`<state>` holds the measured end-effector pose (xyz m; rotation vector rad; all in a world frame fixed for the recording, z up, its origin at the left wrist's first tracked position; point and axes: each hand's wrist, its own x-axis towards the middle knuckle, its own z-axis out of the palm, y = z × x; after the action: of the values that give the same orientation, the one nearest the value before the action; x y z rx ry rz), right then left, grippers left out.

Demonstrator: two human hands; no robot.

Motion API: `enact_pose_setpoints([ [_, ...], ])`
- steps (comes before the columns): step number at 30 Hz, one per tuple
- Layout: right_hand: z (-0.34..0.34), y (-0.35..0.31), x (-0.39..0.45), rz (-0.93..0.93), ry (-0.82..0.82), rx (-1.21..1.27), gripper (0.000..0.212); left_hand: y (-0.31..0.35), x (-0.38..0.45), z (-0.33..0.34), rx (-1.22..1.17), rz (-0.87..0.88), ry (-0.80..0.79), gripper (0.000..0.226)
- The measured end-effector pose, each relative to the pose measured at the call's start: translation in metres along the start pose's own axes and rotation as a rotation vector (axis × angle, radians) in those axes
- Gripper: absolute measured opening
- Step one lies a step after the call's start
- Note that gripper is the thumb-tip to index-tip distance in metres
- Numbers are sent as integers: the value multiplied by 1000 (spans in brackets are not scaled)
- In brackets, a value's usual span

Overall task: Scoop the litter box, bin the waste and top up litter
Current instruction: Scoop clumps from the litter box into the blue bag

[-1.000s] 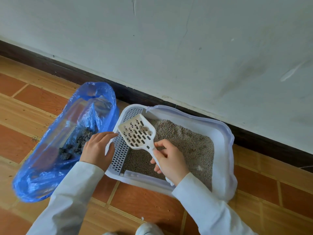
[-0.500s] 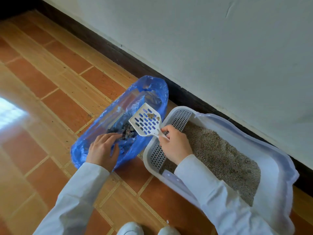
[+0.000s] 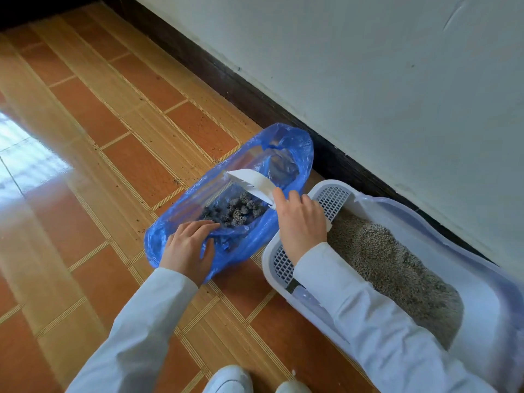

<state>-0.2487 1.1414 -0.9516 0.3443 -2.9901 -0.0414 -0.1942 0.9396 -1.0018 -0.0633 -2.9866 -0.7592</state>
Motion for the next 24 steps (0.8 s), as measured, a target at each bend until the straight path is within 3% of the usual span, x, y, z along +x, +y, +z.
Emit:
enact_pose_setpoints([
  [4,-12,14,-3,63,-79,191,35,2,2,3,-14,18,11,34],
  [8,-26,48,-25,318,-159,578,16,11,7,5,-42,66,20,39],
  [13,-45,104,-76,709,-249,1057,14,46,25,14,-87,210,18,39],
  [19,-44,145,-139,1093,-265,1185,14,106,37,42,-129,474,-90,36],
  [24,-25,166,-172,1146,-424,1052,12,138,31,68,-107,563,-193,38],
])
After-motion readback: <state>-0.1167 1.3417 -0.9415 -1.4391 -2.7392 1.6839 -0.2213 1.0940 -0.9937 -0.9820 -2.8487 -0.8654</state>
